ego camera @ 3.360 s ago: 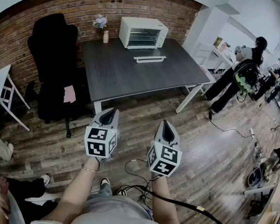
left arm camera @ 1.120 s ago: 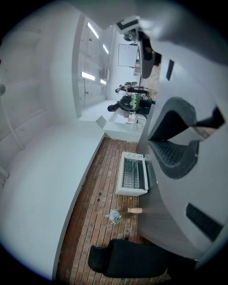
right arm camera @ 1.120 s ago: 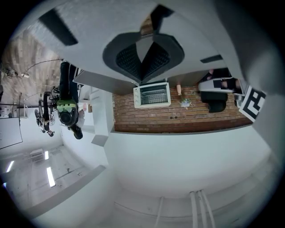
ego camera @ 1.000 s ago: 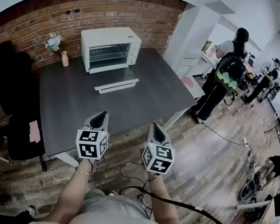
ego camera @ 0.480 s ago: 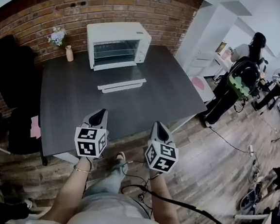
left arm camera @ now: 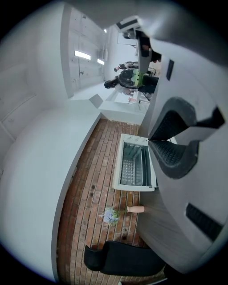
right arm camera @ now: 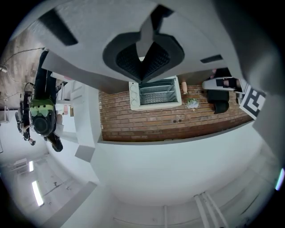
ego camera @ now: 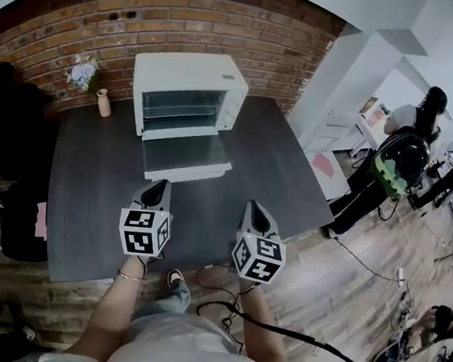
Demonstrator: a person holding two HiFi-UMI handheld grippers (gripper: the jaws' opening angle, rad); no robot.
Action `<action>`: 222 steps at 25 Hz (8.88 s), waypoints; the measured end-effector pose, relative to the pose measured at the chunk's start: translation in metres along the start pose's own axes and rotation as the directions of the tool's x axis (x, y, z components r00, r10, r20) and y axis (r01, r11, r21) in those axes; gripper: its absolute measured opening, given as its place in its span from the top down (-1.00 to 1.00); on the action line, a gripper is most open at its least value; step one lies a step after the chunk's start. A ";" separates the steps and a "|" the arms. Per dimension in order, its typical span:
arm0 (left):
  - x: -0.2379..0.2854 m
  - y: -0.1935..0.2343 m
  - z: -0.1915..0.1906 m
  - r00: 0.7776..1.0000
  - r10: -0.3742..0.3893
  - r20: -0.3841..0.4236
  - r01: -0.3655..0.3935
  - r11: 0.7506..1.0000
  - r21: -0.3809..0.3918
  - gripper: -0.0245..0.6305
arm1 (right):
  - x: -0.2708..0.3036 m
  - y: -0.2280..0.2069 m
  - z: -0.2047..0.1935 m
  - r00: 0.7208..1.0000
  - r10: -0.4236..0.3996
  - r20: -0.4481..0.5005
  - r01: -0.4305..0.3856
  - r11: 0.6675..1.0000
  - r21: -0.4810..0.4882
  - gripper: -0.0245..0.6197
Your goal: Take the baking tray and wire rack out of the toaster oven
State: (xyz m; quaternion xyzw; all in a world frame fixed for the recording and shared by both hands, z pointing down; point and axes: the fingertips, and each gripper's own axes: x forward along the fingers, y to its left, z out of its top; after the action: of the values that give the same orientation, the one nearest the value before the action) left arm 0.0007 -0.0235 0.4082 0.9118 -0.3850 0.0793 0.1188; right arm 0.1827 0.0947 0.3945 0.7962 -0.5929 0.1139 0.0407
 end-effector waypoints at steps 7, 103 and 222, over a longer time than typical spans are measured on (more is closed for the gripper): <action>0.066 0.026 0.025 0.996 0.095 0.001 -0.095 0.995 -0.031 0.91 | 0.096 -0.013 0.033 0.997 0.080 -0.003 -0.080 0.997 -0.019 0.92; 0.291 0.198 -0.051 0.965 0.253 0.063 -0.040 0.382 -0.923 0.30 | 0.435 0.039 -0.057 0.905 0.422 -0.056 -0.181 0.498 0.848 0.28; 0.254 0.169 -0.086 0.961 0.274 0.023 -0.041 0.225 -0.973 0.72 | 0.395 0.030 -0.097 0.886 0.450 -0.109 -0.085 0.389 0.917 0.67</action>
State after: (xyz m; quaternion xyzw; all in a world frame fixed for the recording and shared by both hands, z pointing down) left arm 0.0498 -0.2870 0.5772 0.6039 -0.4517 -0.2493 0.6075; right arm 0.2486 -0.2640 0.5772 0.5535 -0.5467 0.5502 -0.3034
